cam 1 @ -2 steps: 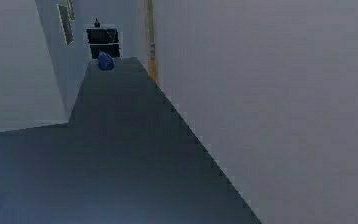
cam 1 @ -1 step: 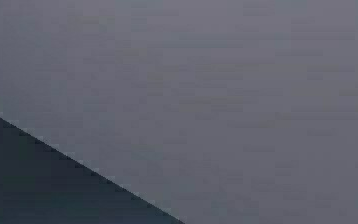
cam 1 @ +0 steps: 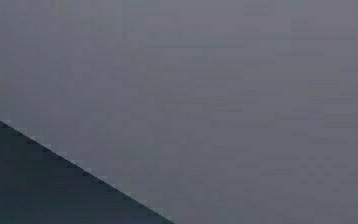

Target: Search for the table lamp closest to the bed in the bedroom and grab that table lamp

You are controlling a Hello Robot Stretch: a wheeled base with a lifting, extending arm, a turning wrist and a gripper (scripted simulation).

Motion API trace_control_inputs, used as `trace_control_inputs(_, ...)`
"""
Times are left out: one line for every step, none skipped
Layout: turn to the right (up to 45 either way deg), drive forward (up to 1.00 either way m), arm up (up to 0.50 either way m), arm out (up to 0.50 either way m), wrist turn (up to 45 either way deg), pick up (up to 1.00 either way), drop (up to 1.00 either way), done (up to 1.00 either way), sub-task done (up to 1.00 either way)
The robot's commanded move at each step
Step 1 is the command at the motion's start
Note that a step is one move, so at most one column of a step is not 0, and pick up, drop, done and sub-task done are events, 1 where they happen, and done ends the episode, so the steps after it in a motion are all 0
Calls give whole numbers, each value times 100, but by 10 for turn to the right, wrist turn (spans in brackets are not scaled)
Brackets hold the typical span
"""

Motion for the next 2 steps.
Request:
trace_control_inputs(-450,0,0,0,0,0,0,0,0)
trace_control_inputs(-60,0,0,0,0,0,0,0,0)
